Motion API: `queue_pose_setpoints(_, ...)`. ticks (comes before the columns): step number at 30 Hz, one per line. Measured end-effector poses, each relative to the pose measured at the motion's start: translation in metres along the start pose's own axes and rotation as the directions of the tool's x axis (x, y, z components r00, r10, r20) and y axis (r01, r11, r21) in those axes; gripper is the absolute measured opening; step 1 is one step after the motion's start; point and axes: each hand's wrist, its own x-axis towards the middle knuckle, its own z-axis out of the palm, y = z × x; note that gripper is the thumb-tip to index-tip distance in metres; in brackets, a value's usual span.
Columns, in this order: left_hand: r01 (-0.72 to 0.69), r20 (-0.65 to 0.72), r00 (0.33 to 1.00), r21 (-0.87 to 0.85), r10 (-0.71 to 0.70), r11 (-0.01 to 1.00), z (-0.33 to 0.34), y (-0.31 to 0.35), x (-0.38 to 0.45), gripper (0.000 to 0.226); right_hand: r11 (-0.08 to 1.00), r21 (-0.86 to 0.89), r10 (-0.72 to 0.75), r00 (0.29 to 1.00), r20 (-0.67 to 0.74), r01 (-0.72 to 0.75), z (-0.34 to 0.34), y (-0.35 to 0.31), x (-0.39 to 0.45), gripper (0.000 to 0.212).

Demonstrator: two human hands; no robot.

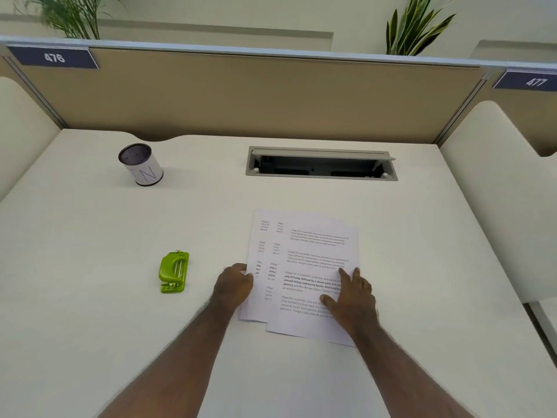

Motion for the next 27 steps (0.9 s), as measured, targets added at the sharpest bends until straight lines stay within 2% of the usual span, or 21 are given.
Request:
queue_pose_setpoints(3, -0.002, -0.018, 1.0, 0.027, 0.003, 1.0, 0.002, 0.003, 0.001, 0.033, 1.0, -0.002, -0.01, 1.0, 0.012, 0.01, 0.0, -0.001, 0.002, 0.087)
queue_pose_setpoints(7, -0.012, 0.059, 0.998, 0.018, 0.011, 1.0, 0.006, 0.007, 0.002, 0.047, 0.999, 0.027, -0.04, 0.999, 0.037, 0.039, 0.002, -0.003, 0.004, 0.086)
queue_pose_setpoints(13, -0.01, 0.113, 0.993, -0.101, 0.021, 0.995, 0.019, 0.012, -0.001, 0.038, 0.989, 0.111, -0.105, 0.994, 0.041, 0.1, 0.007, -0.004, 0.007, 0.083)
queue_pose_setpoints(17, 0.071, 0.137, 0.99, -0.341, -0.025, 0.938, 0.021, 0.012, -0.001, 0.025, 0.965, 0.217, -0.167, 0.984, 0.055, 0.151, 0.009, 0.0, 0.01, 0.08)
queue_pose_setpoints(21, 0.128, 0.243, 0.97, -0.509, 0.0, 0.851, 0.017, 0.013, -0.002, 0.021, 0.92, 0.36, -0.168, 0.986, 0.01, 0.153, 0.008, 0.007, 0.018, 0.079)
queue_pose_setpoints(24, 0.123, 0.308, 0.948, -0.578, 0.077, 0.807, 0.009, 0.012, -0.002, 0.024, 0.822, 0.563, -0.072, 0.997, -0.036, 0.079, -0.004, 0.011, 0.027, 0.084)
queue_pose_setpoints(25, 0.119, 0.323, 0.941, -0.6, 0.104, 0.791, 0.006, 0.011, -0.002, 0.025, 0.739, 0.671, -0.051, 0.998, -0.023, 0.053, -0.01, 0.011, 0.029, 0.085)
queue_pose_setpoints(27, 0.108, 0.347, 0.924, -0.637, 0.159, 0.763, -0.001, 0.011, -0.002, 0.025, 0.499, 0.867, -0.084, 0.996, 0.035, 0.011, -0.023, 0.014, 0.031, 0.082)
